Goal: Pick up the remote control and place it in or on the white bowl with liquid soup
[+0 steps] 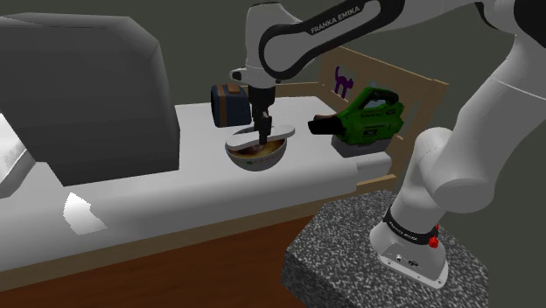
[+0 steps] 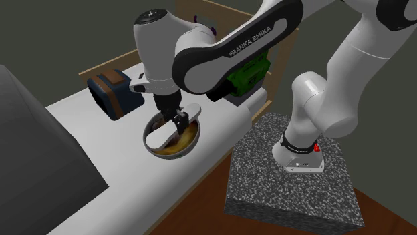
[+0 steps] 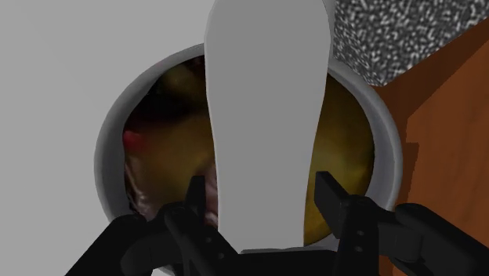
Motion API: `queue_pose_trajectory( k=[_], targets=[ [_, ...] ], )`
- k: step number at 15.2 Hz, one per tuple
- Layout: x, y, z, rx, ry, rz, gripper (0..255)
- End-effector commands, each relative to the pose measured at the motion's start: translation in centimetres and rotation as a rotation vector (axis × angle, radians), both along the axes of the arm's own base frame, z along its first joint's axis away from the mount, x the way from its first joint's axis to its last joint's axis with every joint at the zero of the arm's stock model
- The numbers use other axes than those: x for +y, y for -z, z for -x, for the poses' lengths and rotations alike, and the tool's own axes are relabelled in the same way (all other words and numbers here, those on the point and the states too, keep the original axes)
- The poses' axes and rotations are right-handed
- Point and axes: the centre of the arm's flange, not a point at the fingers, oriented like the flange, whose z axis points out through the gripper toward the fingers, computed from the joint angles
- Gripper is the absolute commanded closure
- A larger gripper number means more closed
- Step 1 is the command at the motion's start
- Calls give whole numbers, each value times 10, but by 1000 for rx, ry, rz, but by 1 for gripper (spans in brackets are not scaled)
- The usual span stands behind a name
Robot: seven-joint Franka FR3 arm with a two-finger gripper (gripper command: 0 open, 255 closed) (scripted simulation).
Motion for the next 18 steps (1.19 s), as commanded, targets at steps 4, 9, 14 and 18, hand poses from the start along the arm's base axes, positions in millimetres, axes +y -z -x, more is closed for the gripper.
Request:
queue_pose_trajectory(
  k=[4,9,14,18],
  targets=[
    [-1,2,0,3,1,2,0],
    [-1,-38,-1,3,1,2,0],
    [-2,-48,-1,3,1,2,0],
    [-2,-48,-1,3,1,2,0]
  ],
)
